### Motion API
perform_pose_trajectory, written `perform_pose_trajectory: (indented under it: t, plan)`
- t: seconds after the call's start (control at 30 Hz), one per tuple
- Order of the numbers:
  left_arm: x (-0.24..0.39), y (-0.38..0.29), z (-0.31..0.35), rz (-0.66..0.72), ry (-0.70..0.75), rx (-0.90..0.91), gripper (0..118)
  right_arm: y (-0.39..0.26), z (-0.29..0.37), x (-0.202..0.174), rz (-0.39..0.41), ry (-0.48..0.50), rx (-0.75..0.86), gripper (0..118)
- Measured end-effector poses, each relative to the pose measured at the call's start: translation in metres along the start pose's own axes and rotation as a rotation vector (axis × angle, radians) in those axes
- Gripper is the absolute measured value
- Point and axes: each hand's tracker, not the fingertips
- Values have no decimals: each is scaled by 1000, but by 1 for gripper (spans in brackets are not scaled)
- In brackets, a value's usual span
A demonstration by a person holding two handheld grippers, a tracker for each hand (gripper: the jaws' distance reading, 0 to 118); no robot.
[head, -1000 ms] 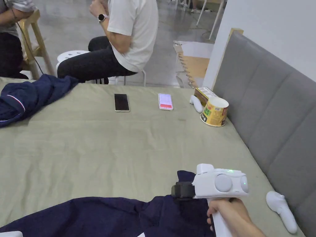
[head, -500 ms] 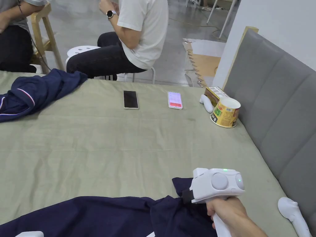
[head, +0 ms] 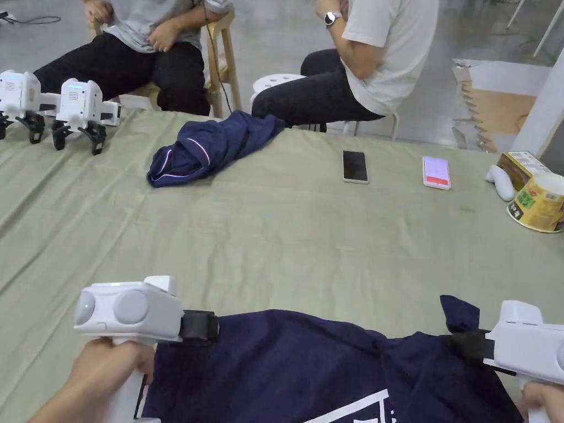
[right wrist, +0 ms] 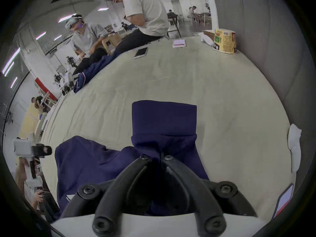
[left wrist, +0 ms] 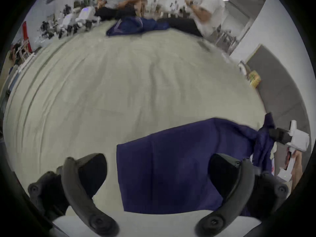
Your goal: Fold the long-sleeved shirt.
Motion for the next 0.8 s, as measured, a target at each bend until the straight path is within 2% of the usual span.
perform_pose_trajectory:
  t: [0.1,0.13,0.2,0.23,0.27,0.3,0.33,0.37,0.47,0.57,0.7,0.8]
  plan:
    - [-6,10,-20,35,-24,-41,68,-2,2,-2,-3,1,10,7]
    - [-8,11,-24,65,-7,-54,63,-2,2,-3,-2,0,15,7]
    - [-13,12,-27,68,-41,-62,62,-3,2,-3,-2,3,16,7]
    - [-13,13,-26,45,-45,-62,47,-3,2,-3,2,2,17,7]
    - [-13,13,-24,29,-25,-48,25,-3,2,-3,8,0,17,7]
    - [-13,13,-22,53,32,-13,9,-2,2,-3,11,-2,17,7]
    - [-16,13,-20,86,-54,-1,9,-3,2,-4,11,0,16,7]
    - [-14,13,-19,111,-71,8,9,-3,2,-4,11,0,15,7]
    - [-6,5,-18,-12,-4,26,8,-6,11,-8,24,-6,31,7]
    - [-2,-2,-5,21,-25,96,8,-10,27,-9,36,5,61,7]
    - [9,-24,34,-80,-39,226,8,-23,56,-2,59,14,139,7]
    - [11,-46,69,-94,-77,293,8,-44,93,-10,58,34,192,7]
